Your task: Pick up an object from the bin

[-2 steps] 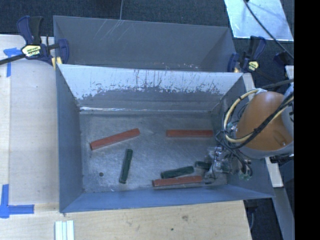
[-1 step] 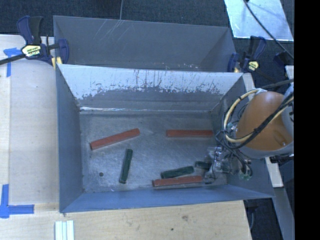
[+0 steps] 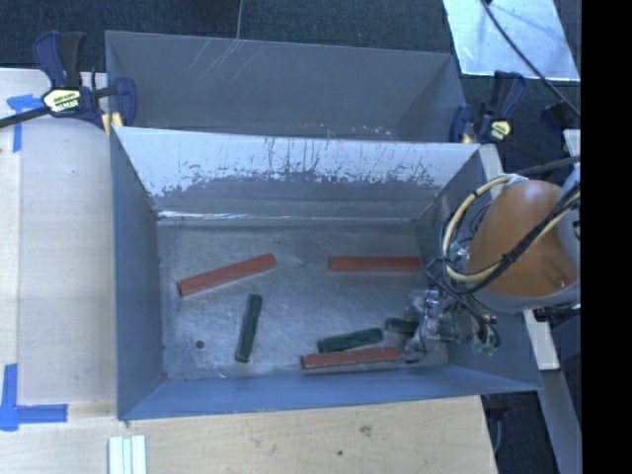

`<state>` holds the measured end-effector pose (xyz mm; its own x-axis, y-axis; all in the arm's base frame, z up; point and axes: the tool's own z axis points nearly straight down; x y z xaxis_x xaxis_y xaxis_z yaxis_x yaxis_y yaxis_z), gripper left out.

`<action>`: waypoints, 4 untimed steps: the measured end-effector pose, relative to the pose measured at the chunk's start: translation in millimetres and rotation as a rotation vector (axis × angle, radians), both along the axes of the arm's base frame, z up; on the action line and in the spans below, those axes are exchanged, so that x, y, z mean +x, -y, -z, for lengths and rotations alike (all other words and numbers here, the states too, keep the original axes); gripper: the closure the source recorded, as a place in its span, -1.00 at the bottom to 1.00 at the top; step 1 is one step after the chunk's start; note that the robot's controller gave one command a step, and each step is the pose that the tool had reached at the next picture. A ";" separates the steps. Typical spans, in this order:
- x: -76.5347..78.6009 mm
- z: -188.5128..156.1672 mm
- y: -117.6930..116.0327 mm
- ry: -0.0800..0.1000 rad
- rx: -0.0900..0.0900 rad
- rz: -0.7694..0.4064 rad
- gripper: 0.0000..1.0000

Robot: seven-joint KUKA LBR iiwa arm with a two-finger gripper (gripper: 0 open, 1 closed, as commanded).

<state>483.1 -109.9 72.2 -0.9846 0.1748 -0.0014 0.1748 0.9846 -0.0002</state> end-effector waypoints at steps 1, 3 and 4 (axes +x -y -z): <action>-1.2 -8.7 -0.3 -0.005 0.001 0.000 1.00; -0.2 -79.3 0.4 0.002 0.000 -0.001 1.00; -0.6 -79.2 0.3 0.001 0.000 -0.001 1.00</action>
Offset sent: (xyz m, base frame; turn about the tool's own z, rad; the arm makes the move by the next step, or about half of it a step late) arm 0.0002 -0.0001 0.0134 0.0000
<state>482.5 -110.2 151.3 -0.9848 0.1738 -0.0024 0.1738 0.9848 -0.0003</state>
